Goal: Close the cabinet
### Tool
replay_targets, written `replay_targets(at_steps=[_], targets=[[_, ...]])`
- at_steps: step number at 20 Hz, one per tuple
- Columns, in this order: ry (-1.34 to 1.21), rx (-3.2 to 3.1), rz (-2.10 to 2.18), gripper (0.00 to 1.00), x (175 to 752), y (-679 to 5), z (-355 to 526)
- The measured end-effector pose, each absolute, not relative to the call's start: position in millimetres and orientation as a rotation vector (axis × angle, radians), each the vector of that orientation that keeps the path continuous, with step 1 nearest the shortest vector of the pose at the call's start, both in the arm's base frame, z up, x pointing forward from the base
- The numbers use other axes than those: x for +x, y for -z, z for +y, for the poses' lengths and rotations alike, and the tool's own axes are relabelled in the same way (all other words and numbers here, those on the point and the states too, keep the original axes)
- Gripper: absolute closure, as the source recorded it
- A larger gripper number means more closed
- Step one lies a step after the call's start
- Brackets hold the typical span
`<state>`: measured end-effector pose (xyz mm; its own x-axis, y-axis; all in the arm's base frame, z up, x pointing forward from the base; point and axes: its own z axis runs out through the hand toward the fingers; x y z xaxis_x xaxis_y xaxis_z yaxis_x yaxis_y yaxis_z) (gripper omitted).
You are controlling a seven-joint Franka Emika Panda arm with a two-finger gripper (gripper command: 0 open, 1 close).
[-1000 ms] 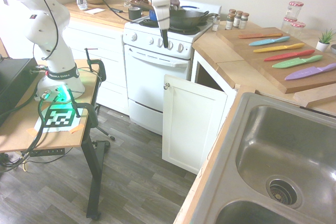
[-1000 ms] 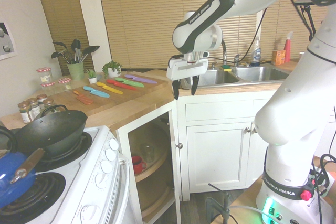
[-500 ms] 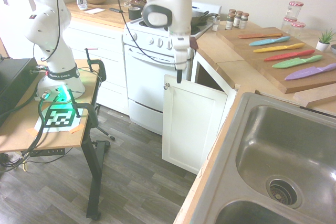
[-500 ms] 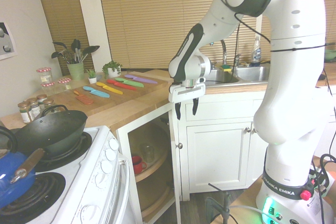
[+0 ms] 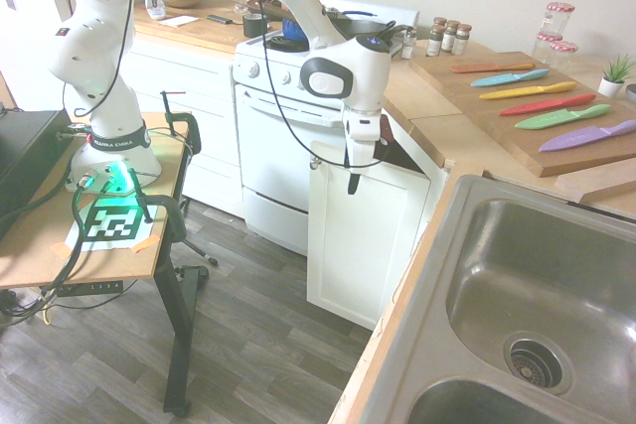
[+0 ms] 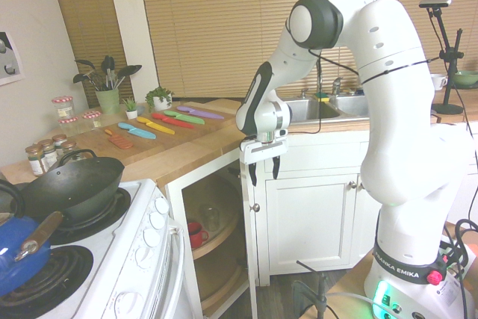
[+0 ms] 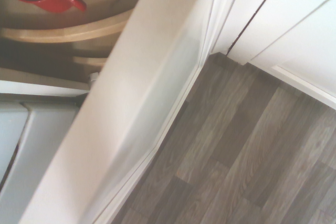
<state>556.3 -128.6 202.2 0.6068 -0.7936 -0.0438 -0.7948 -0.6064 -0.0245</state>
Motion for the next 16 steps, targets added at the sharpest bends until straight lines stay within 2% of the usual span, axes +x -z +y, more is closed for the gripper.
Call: replay_targets(at_steps=[1, 2, 16], targets=[[-0.046, -2.784, 1.368, 0.0, 558, -200, -127], [-0.044, -2.79, 1.359, 1.0, 559, -199, -126], [-0.002, -2.87, 1.249, 1.0, 558, -195, -117]])
